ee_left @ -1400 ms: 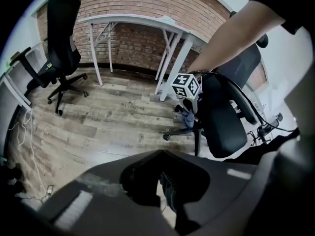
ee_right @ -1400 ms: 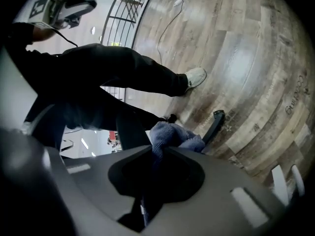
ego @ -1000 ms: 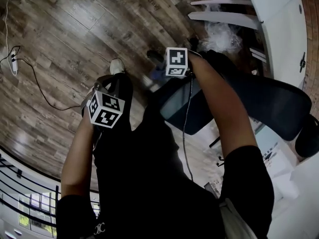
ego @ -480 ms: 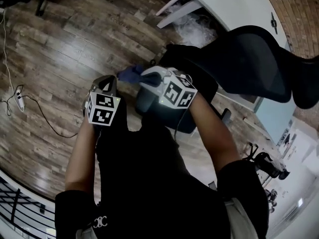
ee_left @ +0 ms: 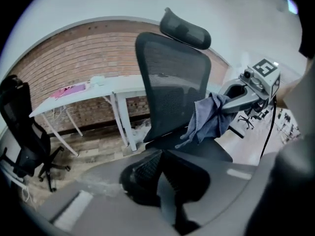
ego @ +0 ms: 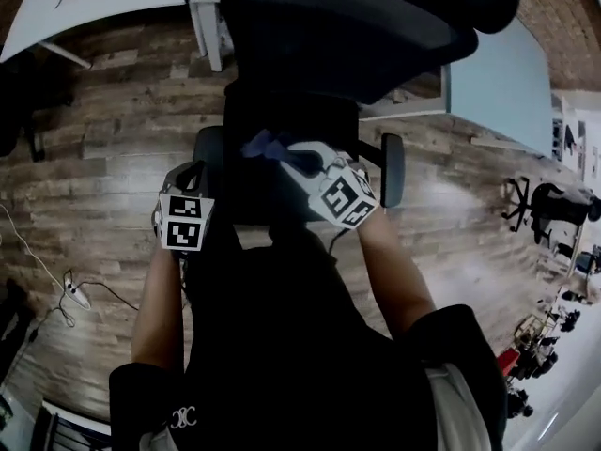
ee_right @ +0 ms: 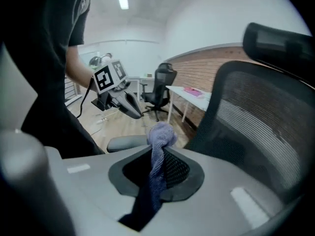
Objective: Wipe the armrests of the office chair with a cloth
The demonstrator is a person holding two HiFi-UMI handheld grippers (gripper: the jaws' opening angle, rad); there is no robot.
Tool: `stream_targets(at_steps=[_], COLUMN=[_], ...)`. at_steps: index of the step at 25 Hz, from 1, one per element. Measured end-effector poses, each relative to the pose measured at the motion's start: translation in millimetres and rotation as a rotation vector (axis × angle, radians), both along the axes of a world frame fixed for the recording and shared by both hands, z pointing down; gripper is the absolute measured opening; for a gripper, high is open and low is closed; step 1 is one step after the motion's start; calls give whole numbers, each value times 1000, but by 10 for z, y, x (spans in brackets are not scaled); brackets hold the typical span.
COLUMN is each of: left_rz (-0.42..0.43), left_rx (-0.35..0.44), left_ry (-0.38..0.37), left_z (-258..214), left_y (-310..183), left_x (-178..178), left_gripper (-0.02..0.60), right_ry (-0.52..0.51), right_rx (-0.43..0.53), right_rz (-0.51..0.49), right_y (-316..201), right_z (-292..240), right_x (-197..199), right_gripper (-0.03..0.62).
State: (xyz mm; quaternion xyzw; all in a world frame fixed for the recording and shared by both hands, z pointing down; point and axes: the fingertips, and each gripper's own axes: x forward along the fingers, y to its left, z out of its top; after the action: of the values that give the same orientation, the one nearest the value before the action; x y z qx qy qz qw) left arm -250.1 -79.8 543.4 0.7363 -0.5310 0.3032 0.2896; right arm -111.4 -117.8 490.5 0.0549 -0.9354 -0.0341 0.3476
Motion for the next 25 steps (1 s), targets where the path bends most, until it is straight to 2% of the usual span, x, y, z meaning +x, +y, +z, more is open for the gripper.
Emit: stream_targets(at_steps=[4,7,11,14,18,21,25], left_rz=[152,239,329,388,441,472,489], left_rx=[7,2,-12,-38,-60,-72,-68], left_ry=[-2,-4,9,36,61,68,63], left_z=[-71,-57,20,133,239,296,313], left_y=[-278,-382,-443,-414,-451,-464,-479], left_x=[590,985,1478,1812,2158,2349,2481], left_gripper=[5,5,6,5,5,6,6], right_ry=[31,77,147,196,300,409,503], right_rx=[-23,-49,-89,-133,-169,-198,-224], right_rz=[279,444,604,699,762,746,720], right_y=[-82,15,266,498,751,877,841], right_z=[71,211,457,670,1002,1282,1539], right_x=[1021,1747,2534,2974,3358,3505,3609], right_gripper=[46,46,46,46,46,46,46])
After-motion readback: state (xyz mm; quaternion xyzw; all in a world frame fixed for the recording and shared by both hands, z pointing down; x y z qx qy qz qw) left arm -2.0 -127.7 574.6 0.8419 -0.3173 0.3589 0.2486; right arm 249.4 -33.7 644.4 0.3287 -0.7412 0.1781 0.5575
